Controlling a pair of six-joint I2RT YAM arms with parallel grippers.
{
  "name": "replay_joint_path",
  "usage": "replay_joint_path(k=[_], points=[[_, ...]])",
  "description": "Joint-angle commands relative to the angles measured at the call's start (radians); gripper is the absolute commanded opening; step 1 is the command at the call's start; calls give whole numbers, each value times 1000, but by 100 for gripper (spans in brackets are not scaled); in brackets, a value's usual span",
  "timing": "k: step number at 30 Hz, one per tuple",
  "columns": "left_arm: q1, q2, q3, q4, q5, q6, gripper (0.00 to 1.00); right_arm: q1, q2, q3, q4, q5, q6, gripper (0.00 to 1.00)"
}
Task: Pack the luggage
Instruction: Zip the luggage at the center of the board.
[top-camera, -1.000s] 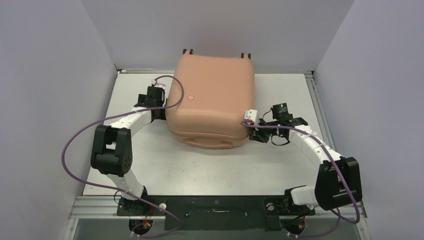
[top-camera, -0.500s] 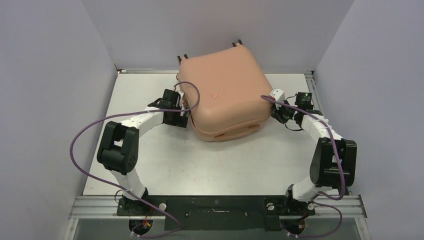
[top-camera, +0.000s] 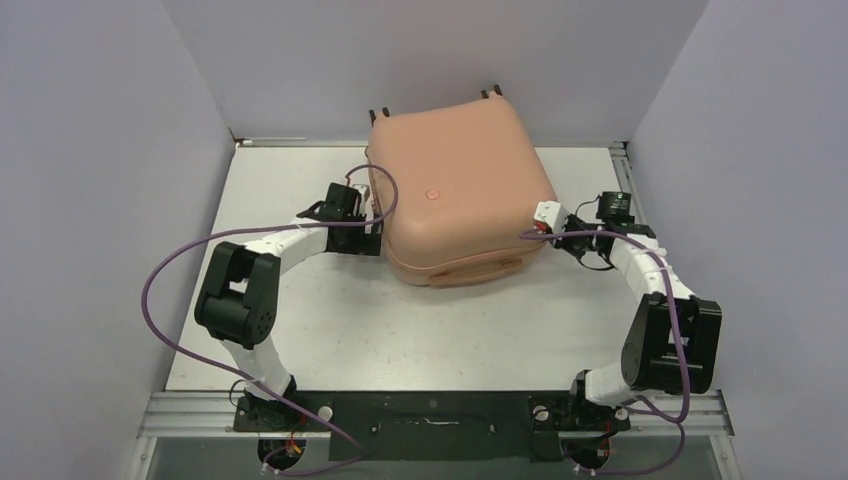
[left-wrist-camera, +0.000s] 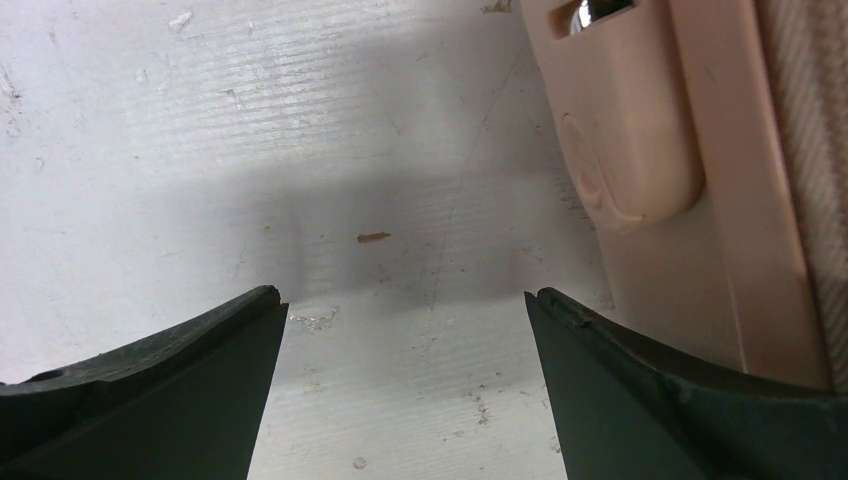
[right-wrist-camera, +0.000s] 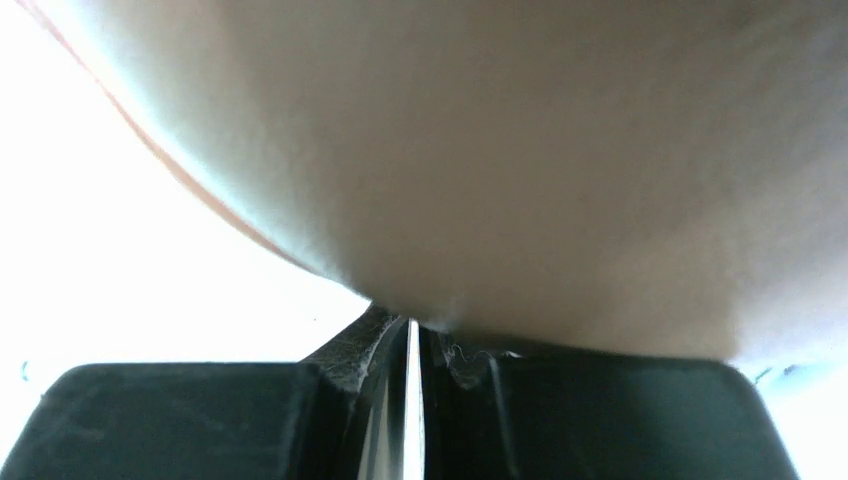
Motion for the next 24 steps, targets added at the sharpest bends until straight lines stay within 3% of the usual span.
replay_joint_path(k=[1,3,9,13,17,24], points=[[-120,-42,-36,78,200,20,96,11,27,146,-424,-341,-355,5],[-120,-51,-43,85,208,12,96,-12,37,162,-463,-354,-357,5],[-122,-64,-70,103,219,-3,96,-28,-101,34,-205,-271,-159,5],[-122,-71,-81,116,220,-14,96,-28,-142,19,-322,-242,-317,5],[-122,-75,-88,127,218,-16,96,-31,-177,-15,-276,-98,-352,5],[-120,-90,-91,135,208,-14,96,-87,-37,199,-472,-121,-330,6]])
